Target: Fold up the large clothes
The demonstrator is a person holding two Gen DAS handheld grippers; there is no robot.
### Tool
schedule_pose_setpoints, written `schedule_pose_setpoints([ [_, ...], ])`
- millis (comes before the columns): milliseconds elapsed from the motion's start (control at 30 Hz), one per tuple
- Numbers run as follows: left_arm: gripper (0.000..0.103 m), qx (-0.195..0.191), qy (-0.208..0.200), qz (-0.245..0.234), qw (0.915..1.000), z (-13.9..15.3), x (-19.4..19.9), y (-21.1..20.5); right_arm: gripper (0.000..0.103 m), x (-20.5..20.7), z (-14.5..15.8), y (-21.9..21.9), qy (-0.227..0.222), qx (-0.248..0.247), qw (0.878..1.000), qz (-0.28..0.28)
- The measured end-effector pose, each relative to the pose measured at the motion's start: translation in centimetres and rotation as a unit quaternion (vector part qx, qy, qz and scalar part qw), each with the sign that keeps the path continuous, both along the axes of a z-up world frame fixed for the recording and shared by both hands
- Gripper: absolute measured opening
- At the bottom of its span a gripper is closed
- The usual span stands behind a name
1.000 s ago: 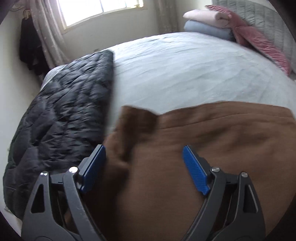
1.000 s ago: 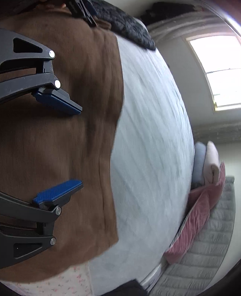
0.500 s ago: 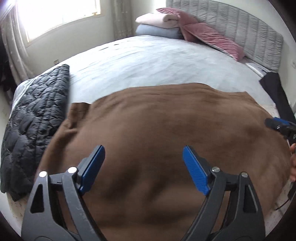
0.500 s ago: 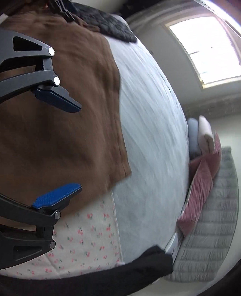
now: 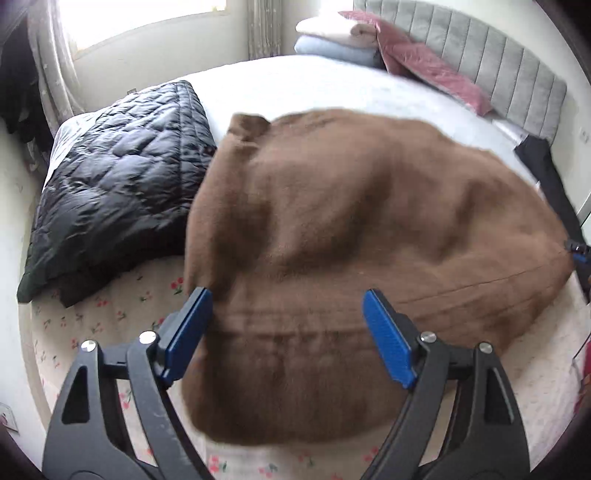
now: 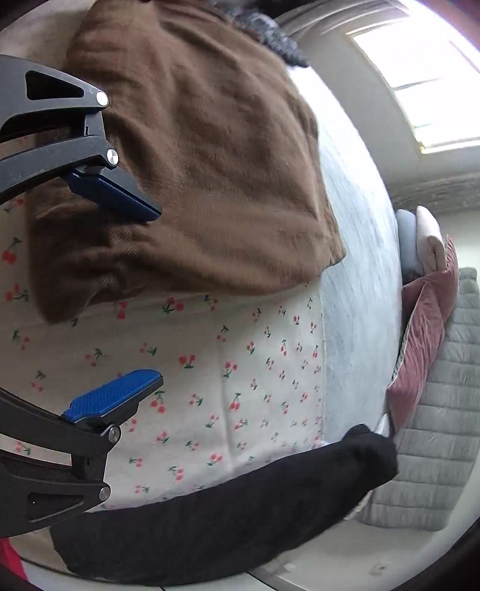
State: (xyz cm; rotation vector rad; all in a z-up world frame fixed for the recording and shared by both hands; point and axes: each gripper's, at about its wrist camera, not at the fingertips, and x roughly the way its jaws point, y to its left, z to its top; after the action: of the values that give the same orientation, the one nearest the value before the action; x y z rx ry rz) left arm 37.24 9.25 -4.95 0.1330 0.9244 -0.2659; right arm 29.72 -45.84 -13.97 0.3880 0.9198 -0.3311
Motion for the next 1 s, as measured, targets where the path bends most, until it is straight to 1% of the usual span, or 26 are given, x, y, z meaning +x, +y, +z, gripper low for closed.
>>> schedule_pose_setpoints([
  [33, 0.092, -0.011, 0.001, 0.009, 0.9999, 0.6, -0.4, 0.5, 0.084, -0.8, 0.2, -0.5, -0.009, 0.022, 1.000, -0.007],
  [67, 0.093, -0.034, 0.006, 0.015, 0.9993, 1.1, -0.8, 1.1, 0.085, -1.4, 0.7, -0.2, -0.016, 0.041, 0.999, -0.011],
  [133, 0.093, -0.074, 0.028, 0.035, 0.9963, 1.4, -1.2, 2.6, 0.089, -2.4, 0.6, -0.5, -0.020, 0.081, 0.996, -0.015],
  [200, 0.093, -0.103, 0.054, 0.064, 0.9912, 1.2, -1.3, 4.2, 0.089, -3.7, 0.1, -0.1, -0.018, 0.114, 0.993, -0.015],
  [267, 0.093, -0.119, 0.078, 0.088, 0.9859, 0.5, -1.2, 5.5, 0.090, -4.7, -0.6, -0.1, -0.011, 0.141, 0.990, -0.017],
  [333, 0.093, -0.142, 0.103, 0.117, 0.9775, -0.8, -1.4, 7.2, 0.090, -5.9, -0.9, 0.6, -0.003, 0.165, 0.986, -0.023],
  [400, 0.093, -0.183, 0.136, 0.137, 0.9640, -2.5, -1.5, 8.3, 0.090, -5.8, -2.7, 0.7, 0.006, 0.211, 0.977, -0.026],
  [433, 0.093, -0.208, 0.151, 0.137, 0.9567, -3.3, -1.6, 8.4, 0.090, -5.7, -3.5, 0.8, 0.007, 0.232, 0.972, -0.028],
  [467, 0.092, -0.236, 0.165, 0.135, 0.9480, -4.2, -1.7, 8.4, 0.092, -5.6, -3.9, 1.0, 0.000, 0.244, 0.969, -0.034],
  [500, 0.091, -0.269, 0.181, 0.137, 0.9360, -5.3, -1.2, 8.3, 0.092, -5.3, -4.0, 1.0, -0.020, 0.250, 0.967, -0.041],
  [533, 0.083, -0.294, 0.190, 0.141, 0.9261, -6.0, -0.9, 8.1, 0.092, -5.0, -3.9, 0.9, -0.034, 0.263, 0.963, -0.045],
  [567, 0.074, -0.321, 0.195, 0.143, 0.9157, -6.7, -0.5, 7.8, 0.091, -4.4, -4.2, 0.7, -0.051, 0.292, 0.954, -0.053],
  [600, 0.073, -0.343, 0.200, 0.152, 0.9051, -7.2, 0.0, 7.3, 0.088, -3.9, -4.5, 0.5, -0.070, 0.329, 0.940, -0.061],
  [633, 0.063, -0.345, 0.196, 0.167, 0.9025, -7.4, -0.1, 7.0, 0.076, -3.5, -4.8, 0.4, -0.080, 0.356, 0.928, -0.074],
  [667, 0.036, -0.349, 0.190, 0.175, 0.9007, -7.0, -0.1, 6.6, 0.056, -3.3, -4.9, 0.1, -0.081, 0.360, 0.924, -0.103],
  [700, 0.034, -0.361, 0.184, 0.172, 0.8981, -6.4, -0.3, 6.3, 0.039, -3.1, -4.8, -0.1, -0.088, 0.370, 0.918, -0.111],
  [733, 0.028, -0.373, 0.169, 0.169, 0.8966, -5.2, -0.9, 6.3, 0.028, -3.2, -4.3, -0.4, -0.101, 0.387, 0.909, -0.115],
  [767, 0.025, -0.387, 0.148, 0.155, 0.8968, -3.6, -1.6, 6.5, 0.023, -3.5, -3.3, -0.6, -0.117, 0.399, 0.902, -0.115],
  [800, 0.025, -0.399, 0.127, 0.137, 0.8977, -2.0, -2.8, 6.7, 0.022, -3.9, -1.9, -0.7, -0.139, 0.403, 0.899, -0.102],
  [867, 0.025, -0.407, 0.105, 0.118, 0.8999, -0.6, -4.7, 7.2, 0.021, -5.0, 0.5, -0.4, -0.163, 0.378, 0.908, -0.076],
  [900, 0.025, -0.408, 0.104, 0.117, 0.8992, -1.0, -5.7, 7.6, 0.021, -5.5, 0.7, -0.4, -0.170, 0.376, 0.908, -0.071],
  [933, 0.026, -0.415, 0.114, 0.122, 0.8943, -2.1, -6.1, 8.0, 0.021, -6.3, 0.2, -0.6, -0.170, 0.385, 0.904, -0.071],
  [967, 0.028, -0.417, 0.134, 0.132, 0.8890, -4.0, -6.3, 8.5, 0.021, -6.9, -0.6, -0.8, -0.164, 0.394, 0.901, -0.075],
  [1000, 0.031, -0.403, 0.161, 0.149, 0.8882, -6.3, -6.4, 8.7, 0.022, -7.3, -2.4, -1.0, -0.143, 0.404, 0.900, -0.084],
])
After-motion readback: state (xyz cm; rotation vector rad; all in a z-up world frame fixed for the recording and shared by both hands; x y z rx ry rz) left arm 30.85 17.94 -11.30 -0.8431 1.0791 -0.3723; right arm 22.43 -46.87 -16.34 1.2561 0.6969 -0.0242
